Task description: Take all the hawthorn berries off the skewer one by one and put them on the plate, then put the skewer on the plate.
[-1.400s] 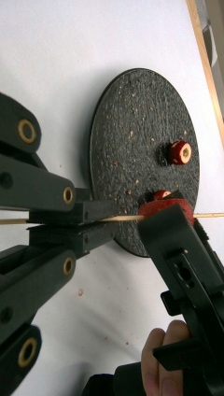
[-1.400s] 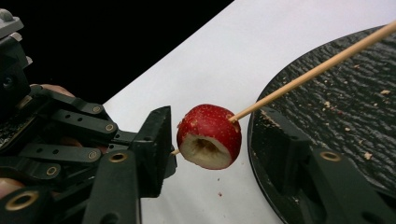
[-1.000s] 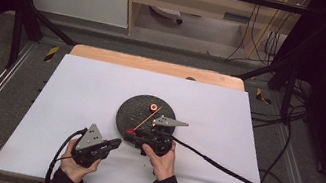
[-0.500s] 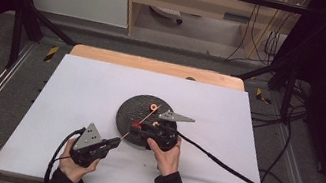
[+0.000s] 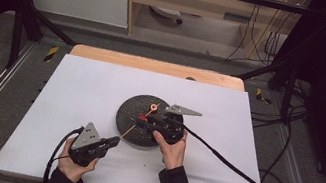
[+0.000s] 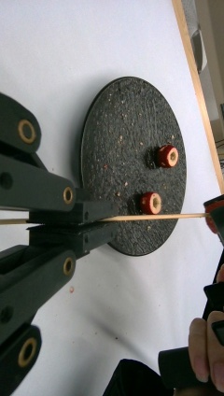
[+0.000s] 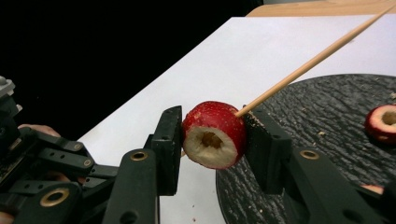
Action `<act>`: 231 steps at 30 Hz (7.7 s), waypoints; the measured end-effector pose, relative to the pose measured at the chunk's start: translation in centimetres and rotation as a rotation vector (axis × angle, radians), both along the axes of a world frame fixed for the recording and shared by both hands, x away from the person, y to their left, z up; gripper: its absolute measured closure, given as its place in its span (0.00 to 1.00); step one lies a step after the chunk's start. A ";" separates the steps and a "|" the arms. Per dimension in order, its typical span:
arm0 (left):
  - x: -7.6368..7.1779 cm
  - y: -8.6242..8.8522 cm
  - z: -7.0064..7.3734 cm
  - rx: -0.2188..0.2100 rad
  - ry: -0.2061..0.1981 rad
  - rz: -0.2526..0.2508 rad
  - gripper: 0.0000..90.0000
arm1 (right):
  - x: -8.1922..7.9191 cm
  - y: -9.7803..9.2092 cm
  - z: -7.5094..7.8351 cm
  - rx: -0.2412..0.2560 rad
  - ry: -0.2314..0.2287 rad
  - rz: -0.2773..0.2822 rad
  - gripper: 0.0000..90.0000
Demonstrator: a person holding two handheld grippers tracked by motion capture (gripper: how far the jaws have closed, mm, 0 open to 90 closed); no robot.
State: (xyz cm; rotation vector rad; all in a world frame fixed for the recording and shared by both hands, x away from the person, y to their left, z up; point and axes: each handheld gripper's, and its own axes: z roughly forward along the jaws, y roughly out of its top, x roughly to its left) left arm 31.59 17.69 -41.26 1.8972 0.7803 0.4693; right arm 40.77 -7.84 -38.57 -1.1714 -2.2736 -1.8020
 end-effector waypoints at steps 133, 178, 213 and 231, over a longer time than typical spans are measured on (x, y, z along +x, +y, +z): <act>1.1 0.0 0.2 0.002 0.043 0.026 0.98 | -2.2 -11.9 -4.4 -0.368 -0.080 -0.145 0.02; 9.7 -4.4 0.0 0.055 0.160 0.165 0.98 | -5.0 -16.6 -7.2 -0.374 -0.069 -0.123 0.01; 11.3 -5.3 -2.3 0.154 0.263 0.242 0.86 | -5.0 -16.7 -7.4 -0.373 -0.064 -0.123 0.01; 7.9 -1.3 -0.4 0.163 0.198 0.006 0.31 | -5.0 -16.9 -7.4 -0.382 -0.061 -0.127 0.01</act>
